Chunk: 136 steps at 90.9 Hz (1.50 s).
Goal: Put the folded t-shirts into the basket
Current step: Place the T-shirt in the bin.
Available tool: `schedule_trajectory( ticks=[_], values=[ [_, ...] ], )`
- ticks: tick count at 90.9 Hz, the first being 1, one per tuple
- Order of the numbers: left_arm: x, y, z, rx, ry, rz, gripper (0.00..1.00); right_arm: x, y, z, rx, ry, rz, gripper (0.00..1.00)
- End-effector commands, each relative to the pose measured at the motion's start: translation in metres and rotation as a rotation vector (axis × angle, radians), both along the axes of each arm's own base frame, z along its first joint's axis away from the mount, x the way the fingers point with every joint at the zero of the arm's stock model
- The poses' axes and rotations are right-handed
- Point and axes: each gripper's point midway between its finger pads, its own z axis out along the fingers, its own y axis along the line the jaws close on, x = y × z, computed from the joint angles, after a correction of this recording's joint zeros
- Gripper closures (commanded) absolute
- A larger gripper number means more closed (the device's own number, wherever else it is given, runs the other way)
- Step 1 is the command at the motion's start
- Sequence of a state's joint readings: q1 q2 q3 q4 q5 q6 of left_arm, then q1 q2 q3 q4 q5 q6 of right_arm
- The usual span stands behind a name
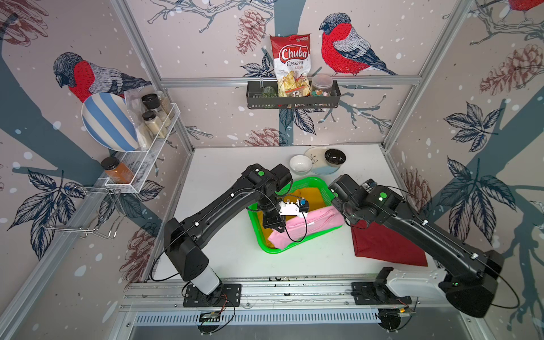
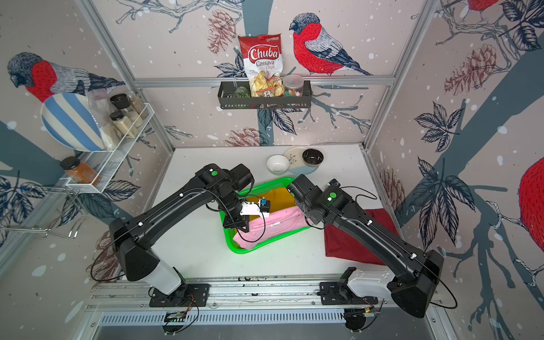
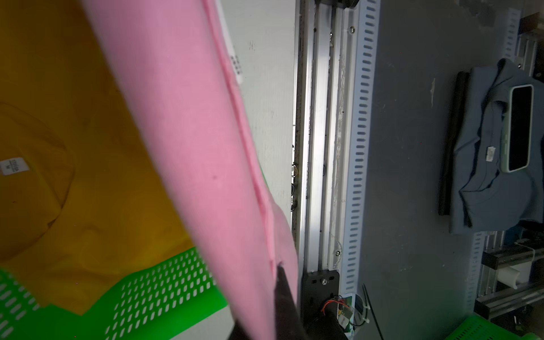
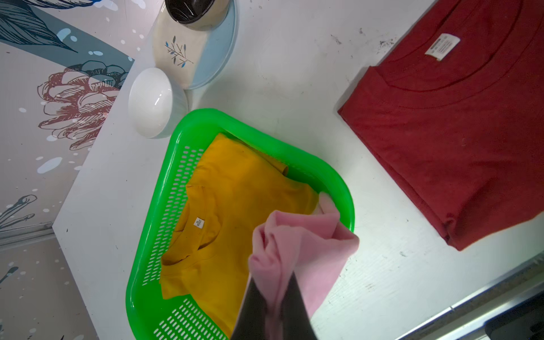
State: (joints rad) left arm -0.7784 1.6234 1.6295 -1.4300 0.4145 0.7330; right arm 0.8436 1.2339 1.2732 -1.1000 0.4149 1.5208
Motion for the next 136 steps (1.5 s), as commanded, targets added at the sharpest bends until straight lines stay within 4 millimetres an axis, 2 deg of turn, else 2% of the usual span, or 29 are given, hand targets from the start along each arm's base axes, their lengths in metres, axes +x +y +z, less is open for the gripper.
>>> schedule_trajectory(
  ticks=[1, 22, 24, 38, 53, 62, 73, 85, 92, 95, 102, 110, 112, 113, 115, 117, 126, 136],
  values=[
    [-0.008, 0.022, -0.003, 0.111, 0.017, 0.013, 1.00, 0.004, -0.020, 0.000, -0.081, -0.042, -0.064, 1.00],
    [0.002, 0.029, -0.013, 0.145, -0.025, -0.003, 1.00, 0.017, -0.019, -0.001, -0.074, -0.066, -0.082, 1.00],
    [0.003, 0.030, -0.013, 0.146, -0.026, 0.000, 1.00, 0.020, -0.017, -0.007, -0.084, -0.052, -0.083, 1.00],
    [0.022, 0.036, -0.017, 0.131, -0.032, 0.042, 1.00, 0.038, -0.004, -0.012, -0.062, -0.050, -0.073, 1.00],
    [0.046, 0.050, -0.030, 0.163, -0.051, 0.069, 1.00, 0.061, 0.012, -0.021, -0.065, -0.030, -0.058, 1.00],
    [0.061, 0.057, -0.044, 0.198, -0.082, 0.054, 1.00, 0.077, 0.020, -0.029, -0.058, -0.023, -0.056, 1.00],
    [0.088, 0.064, -0.060, 0.240, -0.122, 0.044, 1.00, 0.103, 0.034, -0.045, -0.030, -0.017, -0.057, 1.00],
    [0.119, 0.069, -0.074, 0.254, -0.141, 0.062, 1.00, 0.130, 0.049, -0.050, -0.039, -0.023, -0.041, 1.00],
    [0.137, 0.073, -0.084, 0.274, -0.179, 0.069, 1.00, 0.143, 0.054, -0.053, -0.054, -0.022, -0.036, 0.95],
    [0.142, 0.074, -0.088, 0.283, -0.191, 0.069, 0.97, 0.148, 0.057, -0.054, -0.057, -0.023, -0.032, 0.86],
    [0.149, 0.075, -0.093, 0.298, -0.201, 0.070, 0.68, 0.155, 0.060, -0.059, -0.069, -0.005, -0.033, 0.62],
    [0.152, 0.071, -0.087, 0.260, -0.205, 0.098, 0.52, 0.156, 0.061, -0.060, -0.086, 0.008, -0.028, 0.47],
    [0.153, 0.069, -0.083, 0.243, -0.211, 0.115, 0.50, 0.155, 0.060, -0.059, -0.090, 0.010, -0.026, 0.45],
    [0.154, 0.069, -0.081, 0.236, -0.217, 0.120, 0.43, 0.155, 0.060, -0.059, -0.091, 0.010, -0.025, 0.45],
    [0.155, 0.068, -0.076, 0.218, -0.226, 0.131, 0.18, 0.154, 0.059, -0.059, -0.095, 0.009, -0.021, 0.44],
    [0.157, 0.067, -0.070, 0.201, -0.242, 0.143, 0.08, 0.152, 0.059, -0.057, -0.095, 0.006, -0.017, 0.43],
    [0.164, 0.063, -0.043, 0.141, -0.329, 0.188, 0.04, 0.143, 0.049, -0.041, -0.117, -0.033, -0.009, 0.43],
    [0.170, 0.065, -0.011, 0.065, -0.426, 0.286, 0.04, 0.130, 0.040, -0.024, -0.186, -0.083, 0.097, 0.43]
  ],
)
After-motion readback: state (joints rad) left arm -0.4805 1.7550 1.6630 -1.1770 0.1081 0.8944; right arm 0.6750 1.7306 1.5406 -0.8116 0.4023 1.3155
